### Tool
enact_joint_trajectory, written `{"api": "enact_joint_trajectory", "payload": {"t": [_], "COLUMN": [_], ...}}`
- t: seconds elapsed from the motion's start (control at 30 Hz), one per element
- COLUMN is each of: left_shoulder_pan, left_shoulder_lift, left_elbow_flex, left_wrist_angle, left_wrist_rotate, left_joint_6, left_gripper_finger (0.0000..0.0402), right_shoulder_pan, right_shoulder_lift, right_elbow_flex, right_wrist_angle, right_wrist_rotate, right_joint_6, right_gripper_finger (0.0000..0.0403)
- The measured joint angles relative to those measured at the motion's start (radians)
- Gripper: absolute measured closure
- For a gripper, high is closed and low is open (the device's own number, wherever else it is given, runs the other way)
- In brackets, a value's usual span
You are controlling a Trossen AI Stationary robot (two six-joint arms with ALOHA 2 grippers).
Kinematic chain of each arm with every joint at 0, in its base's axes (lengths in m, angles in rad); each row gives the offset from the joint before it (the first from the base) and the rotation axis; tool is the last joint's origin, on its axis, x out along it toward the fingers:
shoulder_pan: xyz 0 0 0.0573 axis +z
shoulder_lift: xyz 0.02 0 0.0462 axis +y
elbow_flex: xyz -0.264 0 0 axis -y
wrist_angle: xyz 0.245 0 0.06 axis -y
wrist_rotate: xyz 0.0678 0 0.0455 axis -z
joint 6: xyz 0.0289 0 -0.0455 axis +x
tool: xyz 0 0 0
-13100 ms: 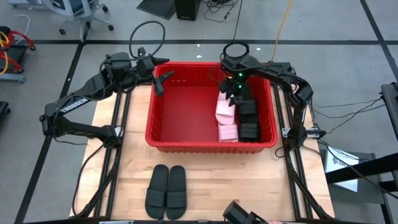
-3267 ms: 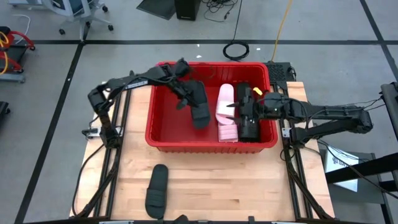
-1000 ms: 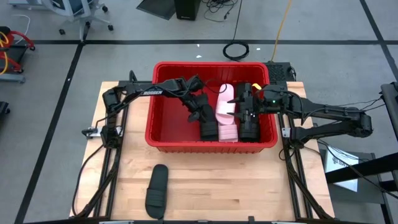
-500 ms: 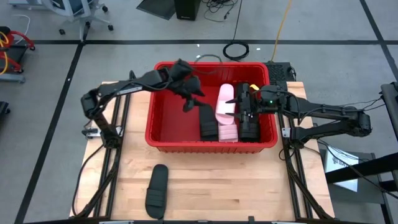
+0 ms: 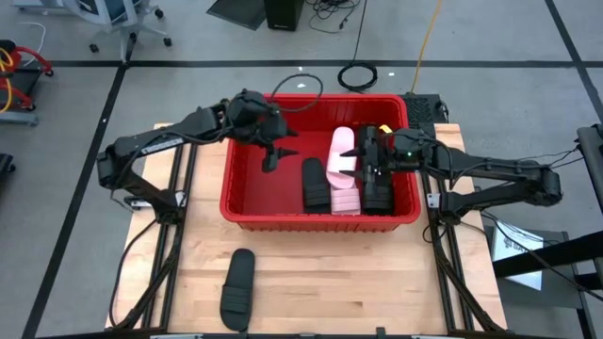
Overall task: Pick and place slides into bin
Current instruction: Put the black slide into the red bin
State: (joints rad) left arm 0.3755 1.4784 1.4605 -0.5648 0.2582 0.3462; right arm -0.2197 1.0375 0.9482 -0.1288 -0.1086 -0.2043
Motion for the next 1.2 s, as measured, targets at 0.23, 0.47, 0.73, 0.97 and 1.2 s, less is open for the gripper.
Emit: {"api": "enact_joint_trajectory", "payload": {"t": [0.23,0.47,0.73,0.97,1.2], "left_shoulder_pan": [-0.125,-0.308,-0.523,-0.674,-0.8], "left_shoulder_lift": [-0.087,-0.135,-0.14,-0.14,-0.121], "left_elbow_flex": [0.0,0.0,0.0,0.0,-0.002], "left_wrist_angle": [-0.064,-0.149,-0.233,-0.266,-0.332], "left_wrist_rotate": [-0.105,-0.242,-0.365,-0.373,-0.381], "left_joint_6": [-0.03,-0.113,-0.239,-0.393,-0.585], "left_gripper_finger": [0.0163,0.0163,0.0163,0.0163,0.0163], "right_shoulder_pan": [0.067,0.205,0.363,0.471,0.541], "right_shoulder_lift": [0.012,0.03,0.048,0.07,0.111], "right_elbow_flex": [0.0,0.001,0.0,0.0,0.0], "right_wrist_angle": [0.03,0.113,0.119,0.158,0.194], "right_wrist_rotate": [-0.001,-0.001,0.007,0.054,0.151], "right_joint_6": [0.047,0.062,0.075,0.113,0.114], "right_gripper_finger": [0.0202,0.0202,0.0202,0.0202,0.0202]}}
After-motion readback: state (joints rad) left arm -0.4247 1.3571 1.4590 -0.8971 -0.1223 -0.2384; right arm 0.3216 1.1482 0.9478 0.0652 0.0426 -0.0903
